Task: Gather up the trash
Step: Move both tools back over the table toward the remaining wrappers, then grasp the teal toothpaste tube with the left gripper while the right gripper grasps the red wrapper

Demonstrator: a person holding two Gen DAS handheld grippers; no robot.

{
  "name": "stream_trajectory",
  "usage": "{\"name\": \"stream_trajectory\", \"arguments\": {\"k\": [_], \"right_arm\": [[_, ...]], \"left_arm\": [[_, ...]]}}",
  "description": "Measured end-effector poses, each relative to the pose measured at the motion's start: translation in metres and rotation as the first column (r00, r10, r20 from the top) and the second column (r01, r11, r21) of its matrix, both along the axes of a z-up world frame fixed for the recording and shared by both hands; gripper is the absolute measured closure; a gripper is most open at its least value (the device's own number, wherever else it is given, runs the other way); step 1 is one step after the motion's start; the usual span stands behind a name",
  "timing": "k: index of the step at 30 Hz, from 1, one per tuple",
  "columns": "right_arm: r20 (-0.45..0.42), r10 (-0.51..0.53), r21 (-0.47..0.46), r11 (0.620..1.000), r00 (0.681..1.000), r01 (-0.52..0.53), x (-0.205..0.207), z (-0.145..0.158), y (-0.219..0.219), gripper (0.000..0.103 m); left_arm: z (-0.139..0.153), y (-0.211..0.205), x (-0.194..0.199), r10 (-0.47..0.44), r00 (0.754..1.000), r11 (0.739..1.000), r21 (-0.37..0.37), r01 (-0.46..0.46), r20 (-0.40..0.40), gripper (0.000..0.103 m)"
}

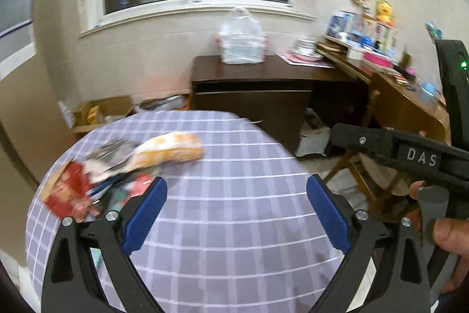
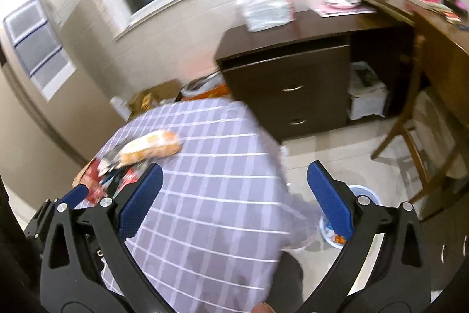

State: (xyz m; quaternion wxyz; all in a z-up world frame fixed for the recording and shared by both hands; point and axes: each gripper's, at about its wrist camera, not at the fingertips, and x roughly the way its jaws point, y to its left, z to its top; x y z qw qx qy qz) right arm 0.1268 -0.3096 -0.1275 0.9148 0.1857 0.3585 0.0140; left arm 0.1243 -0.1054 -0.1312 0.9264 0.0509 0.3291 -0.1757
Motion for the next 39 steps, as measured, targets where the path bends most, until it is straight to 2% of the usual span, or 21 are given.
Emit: {"name": "stream_trajectory", "arguments": {"k": [5, 11, 15, 19, 21, 22, 23, 24, 26, 28, 32, 34, 37, 39], "right_arm": [[-0.026, 0.098, -0.009, 0.995, 0.995, -0.098, 0.022, -0.010, 0.057, 0.006], [-0.096, 0.230, -0.009, 0.973, 0.968, -0.232, 0.054, -0.042, 0.132, 0.006], [-0.131, 0.282, -0.005, 0.959, 0.950, -0.285, 0.079, -0.064, 0.179, 0.006], [-0.148, 0.288, -0.013, 0.956, 0.946, -0.293, 0.094, -0.080, 0.208, 0.006], [-0.150, 0.293, -0.038, 0.953, 0.944, -0.301, 0.097, -0.084, 0.220, 0.021], [-0.158, 0.292, -0.061, 0.951, 0.943, -0.305, 0.099, -0.087, 0.225, 0.043], [-0.171, 0.285, -0.073, 0.951, 0.943, -0.301, 0.100, -0.090, 0.225, 0.057], [-0.173, 0.283, -0.060, 0.953, 0.943, -0.297, 0.100, -0.092, 0.222, 0.059], [-0.161, 0.279, -0.037, 0.957, 0.947, -0.288, 0.094, -0.091, 0.213, 0.076], [-0.153, 0.284, -0.036, 0.956, 0.946, -0.293, 0.087, -0.087, 0.204, 0.084], [-0.130, 0.291, -0.008, 0.956, 0.948, -0.295, 0.074, -0.078, 0.179, 0.085], [-0.119, 0.295, -0.008, 0.955, 0.948, -0.298, 0.066, -0.072, 0.169, 0.085], [-0.132, 0.301, -0.015, 0.952, 0.944, -0.305, 0.065, -0.071, 0.162, 0.083], [-0.132, 0.299, -0.008, 0.953, 0.945, -0.303, 0.070, -0.071, 0.161, 0.062]], "left_arm": [[-0.014, 0.064, 0.003, 0.118, 0.993, 0.993, 0.031, -0.118, -0.010, 0.009], [-0.042, 0.130, 0.004, 0.248, 0.966, 0.968, 0.055, -0.244, -0.067, 0.009], [-0.055, 0.164, 0.004, 0.295, 0.951, 0.955, 0.061, -0.290, -0.098, 0.009], [-0.070, 0.180, 0.005, 0.302, 0.946, 0.952, 0.079, -0.294, -0.119, 0.009], [-0.075, 0.185, 0.009, 0.303, 0.944, 0.952, 0.081, -0.295, -0.132, 0.009], [-0.077, 0.186, 0.011, 0.301, 0.944, 0.953, 0.078, -0.292, -0.137, 0.009], [-0.078, 0.185, 0.015, 0.296, 0.945, 0.955, 0.077, -0.287, -0.141, 0.009], [-0.080, 0.182, 0.019, 0.286, 0.947, 0.958, 0.076, -0.278, -0.144, 0.009], [-0.083, 0.178, 0.026, 0.272, 0.950, 0.961, 0.086, -0.262, -0.150, 0.009], [-0.089, 0.173, 0.035, 0.255, 0.954, 0.965, 0.109, -0.239, -0.161, 0.009], [-0.103, 0.165, 0.052, 0.233, 0.953, 0.967, 0.149, -0.206, -0.196, 0.011], [-0.108, 0.162, 0.057, 0.215, 0.950, 0.973, 0.133, -0.188, -0.229, 0.022], [-0.108, 0.155, 0.060, 0.198, 0.956, 0.976, 0.139, -0.170, -0.215, 0.031], [-0.108, 0.151, 0.062, 0.186, 0.960, 0.978, 0.134, -0.160, -0.211, 0.045]]}}
